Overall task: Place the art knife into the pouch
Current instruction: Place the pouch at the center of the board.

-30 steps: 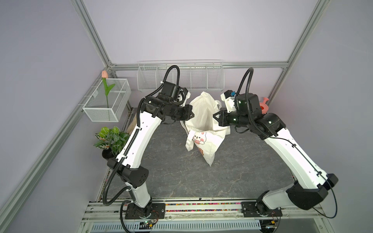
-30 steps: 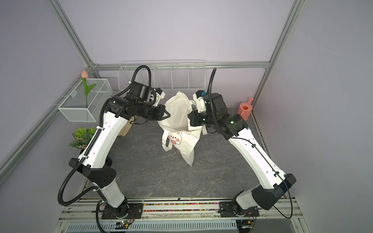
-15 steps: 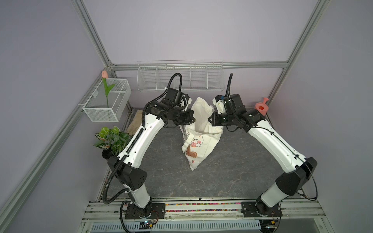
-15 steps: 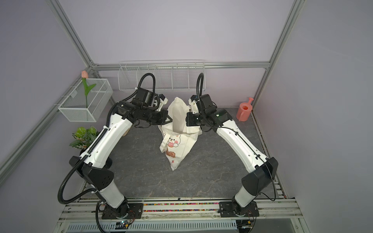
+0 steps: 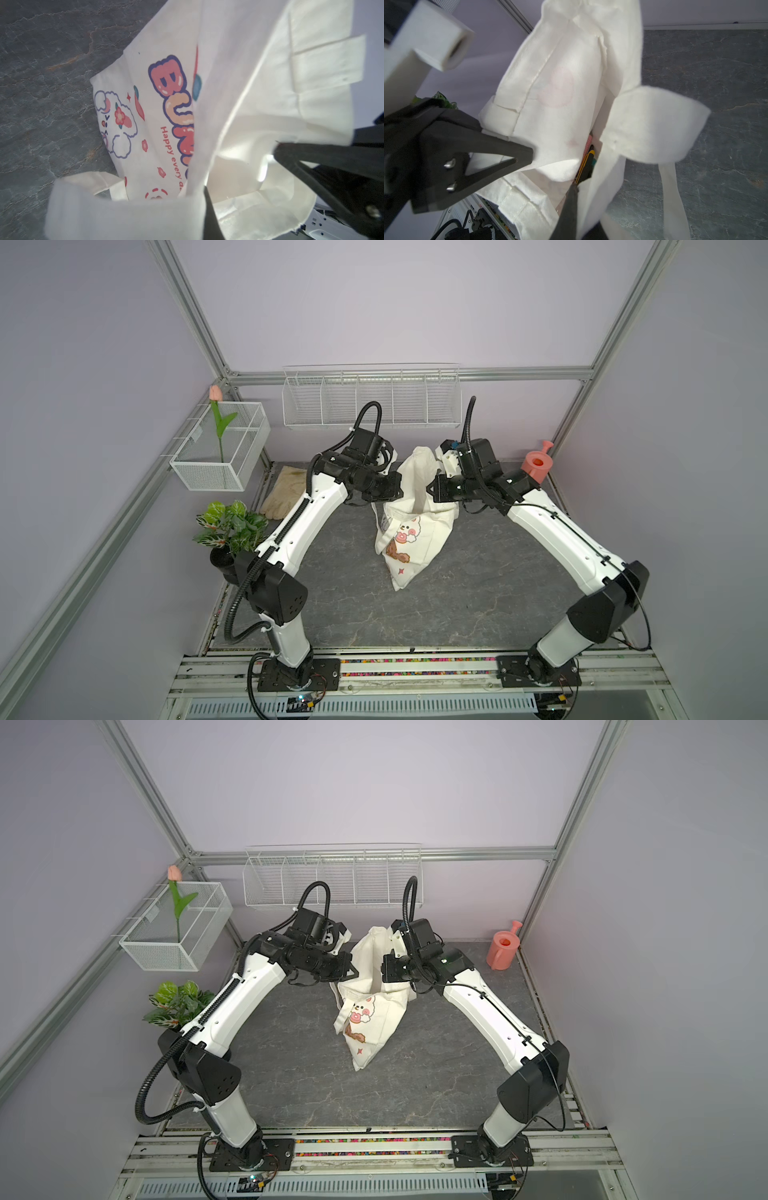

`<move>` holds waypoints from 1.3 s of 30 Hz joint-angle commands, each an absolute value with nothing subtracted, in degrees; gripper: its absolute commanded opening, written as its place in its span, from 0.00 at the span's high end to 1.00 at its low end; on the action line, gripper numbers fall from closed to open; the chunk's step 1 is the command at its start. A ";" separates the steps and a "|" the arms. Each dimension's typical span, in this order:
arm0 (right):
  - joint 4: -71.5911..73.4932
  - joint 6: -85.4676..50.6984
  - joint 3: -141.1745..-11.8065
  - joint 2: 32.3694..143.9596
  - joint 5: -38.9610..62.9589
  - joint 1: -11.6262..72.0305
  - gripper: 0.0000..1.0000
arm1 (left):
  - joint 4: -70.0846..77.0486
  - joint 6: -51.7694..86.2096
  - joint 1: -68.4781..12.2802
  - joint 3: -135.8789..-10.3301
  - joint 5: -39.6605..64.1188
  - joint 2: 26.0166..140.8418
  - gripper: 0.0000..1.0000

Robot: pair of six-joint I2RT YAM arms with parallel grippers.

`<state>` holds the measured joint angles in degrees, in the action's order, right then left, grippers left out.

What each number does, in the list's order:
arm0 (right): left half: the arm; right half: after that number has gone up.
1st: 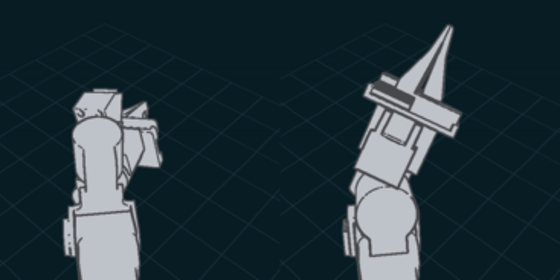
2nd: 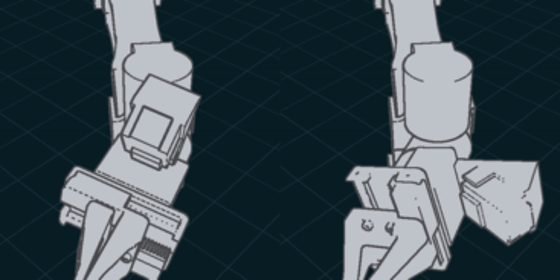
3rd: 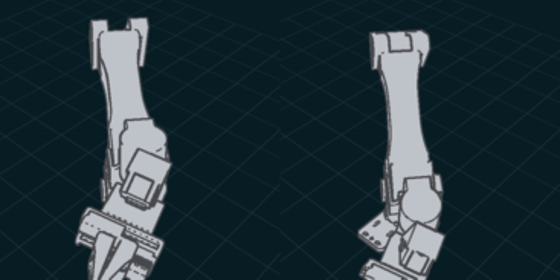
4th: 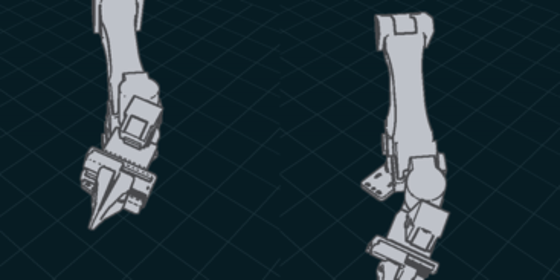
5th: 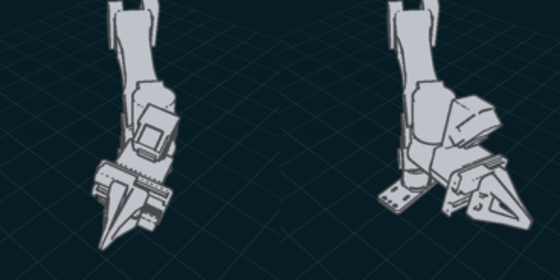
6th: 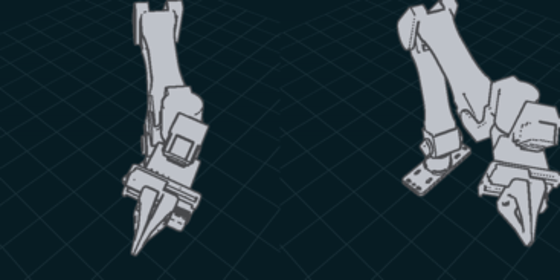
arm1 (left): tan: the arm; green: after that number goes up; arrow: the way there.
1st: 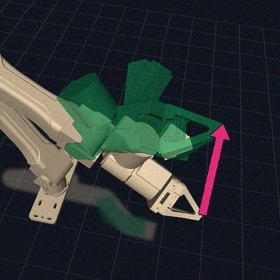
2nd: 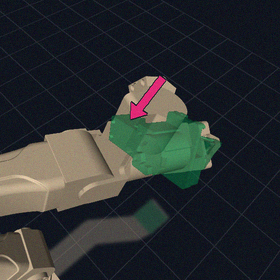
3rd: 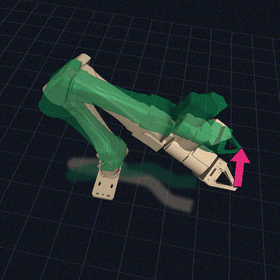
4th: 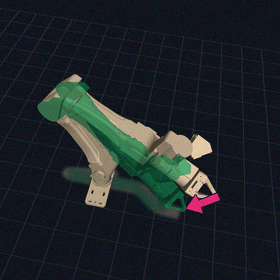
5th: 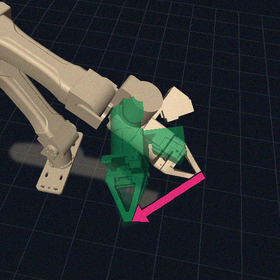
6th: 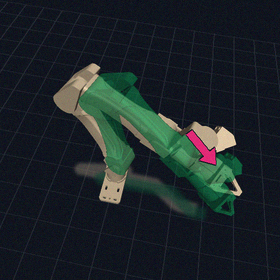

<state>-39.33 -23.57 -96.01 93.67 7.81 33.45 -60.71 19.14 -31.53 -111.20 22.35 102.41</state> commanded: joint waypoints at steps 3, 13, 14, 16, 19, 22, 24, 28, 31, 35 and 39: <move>-37.11 -25.65 -89.33 93.26 5.25 32.36 0.93 | -57.26 21.06 -31.38 -111.37 25.75 103.49 1.00; -37.55 -26.80 -79.44 90.07 -1.32 26.79 0.92 | -51.03 23.47 -34.70 -109.99 28.91 109.36 0.96; -37.54 -26.88 -78.42 89.66 -1.94 26.19 0.93 | -50.56 23.63 -35.33 -110.17 29.08 110.11 0.91; -37.37 -27.03 -76.62 88.59 -3.04 24.82 0.92 | -49.85 23.82 -36.36 -110.77 29.42 111.35 0.76; -37.06 -27.11 -74.48 86.95 -3.29 22.94 0.85 | -48.90 24.07 -36.91 -111.21 30.05 111.52 0.57; -37.26 -26.60 -73.18 85.58 -4.55 22.04 0.79 | -47.90 23.84 -36.94 -111.31 29.66 109.26 0.45; -37.83 -26.20 -72.48 85.12 -5.80 21.69 0.69 | -47.49 23.54 -36.75 -111.53 29.83 107.36 0.41; -38.81 -25.71 -71.07 82.08 -8.79 21.44 0.60 | -46.98 22.95 -36.62 -110.63 29.38 102.66 0.40; -40.78 -25.11 -70.69 78.15 -12.64 21.26 0.43 | -46.93 22.33 -36.05 -108.03 26.64 97.59 0.40; -41.77 -22.56 -69.14 72.93 -16.51 20.50 0.16 | -46.36 20.49 -34.50 -97.52 15.59 87.64 0.40; -38.48 -19.91 -63.73 68.92 -18.60 19.26 0.11 | -42.40 20.10 -31.85 -80.94 3.72 75.73 0.40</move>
<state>-39.13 -22.55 -67.46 70.28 -14.90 20.01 -43.68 21.39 -33.23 -88.90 15.14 79.85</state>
